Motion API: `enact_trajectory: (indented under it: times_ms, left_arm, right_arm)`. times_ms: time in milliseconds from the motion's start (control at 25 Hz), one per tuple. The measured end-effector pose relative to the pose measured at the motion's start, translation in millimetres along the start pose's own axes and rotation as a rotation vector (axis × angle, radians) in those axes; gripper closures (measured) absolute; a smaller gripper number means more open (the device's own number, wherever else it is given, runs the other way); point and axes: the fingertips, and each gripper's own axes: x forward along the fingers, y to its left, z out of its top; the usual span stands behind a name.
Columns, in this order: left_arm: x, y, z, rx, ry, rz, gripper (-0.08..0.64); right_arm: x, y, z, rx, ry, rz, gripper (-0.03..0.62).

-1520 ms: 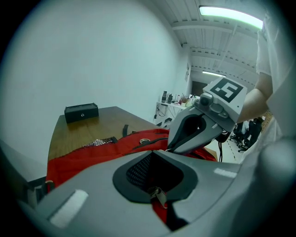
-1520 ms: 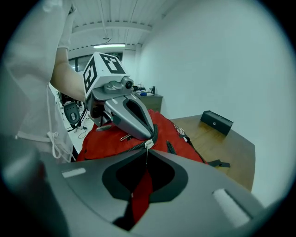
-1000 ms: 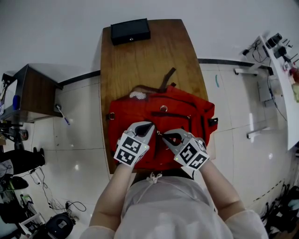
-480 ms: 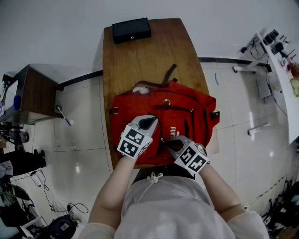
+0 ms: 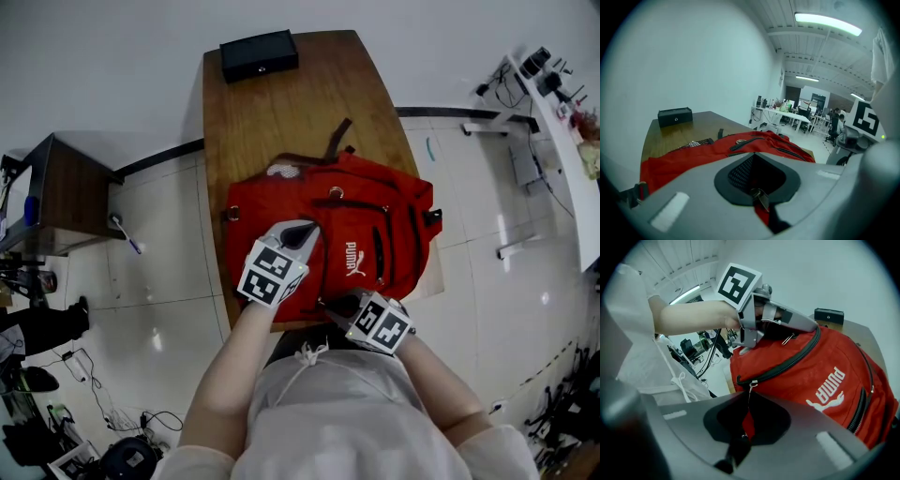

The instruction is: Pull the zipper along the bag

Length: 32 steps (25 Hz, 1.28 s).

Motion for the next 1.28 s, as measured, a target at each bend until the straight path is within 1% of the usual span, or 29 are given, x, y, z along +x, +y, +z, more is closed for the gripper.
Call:
enact_trajectory:
  times_ms: [160,240,400,600,760,880,1000,1120,1200,1280]
  left_arm:
    - [-1.1,-1.2,-0.6,0.007,-0.015,0.004,0.552]
    - [-1.9,-2.0,-0.1,0.010,-0.024,0.004,0.552]
    - [-2.9,-1.4,-0.2,0.013,-0.043,0.003,0.552]
    - [-3.8,-2.8,-2.9,-0.003,-0.051,-0.017,0.552]
    - [-7.0,-2.3,-3.1,-0.003,-0.061,-0.016,0.552]
    - [-6.9,0.3,-4.4,0.000,-0.068,-0.004,0.552]
    - [-10.2,0.3,-4.0,-0.008,-0.083,0.009,0.552]
    - [-24.1,-11.6,4.1,-0.025,-0.136,0.007,0.552]
    - [-41.7,-21.5,17.4,-0.033,-0.205,0.020,0.552]
    - [-62.0,-36.5,30.9,-0.021,-0.268,0.041,0.552]
  right_arm:
    - [7.2,14.9,-6.6,0.047,0.046,0.068,0.577]
    - [10.3,19.0,-6.8,0.057,0.056,0.083,0.576]
    - [15.7,26.5,-4.1,0.047,0.089,0.111,0.575]
    - [23.7,36.1,3.4,-0.007,0.121,0.121,0.573]
    - [25.5,38.5,6.6,0.001,0.105,0.126,0.571]
    - [26.1,35.4,8.1,-0.025,0.053,0.093,0.569]
    - [22.1,28.0,12.5,-0.066,-0.029,0.016,0.575]
    - [-3.7,22.0,32.4,-0.053,-0.207,-0.050,0.578]
    - [-33.1,17.7,52.8,-0.047,-0.347,-0.088,0.586]
    - [-68.1,12.5,70.2,-0.069,-0.479,-0.133,0.586]
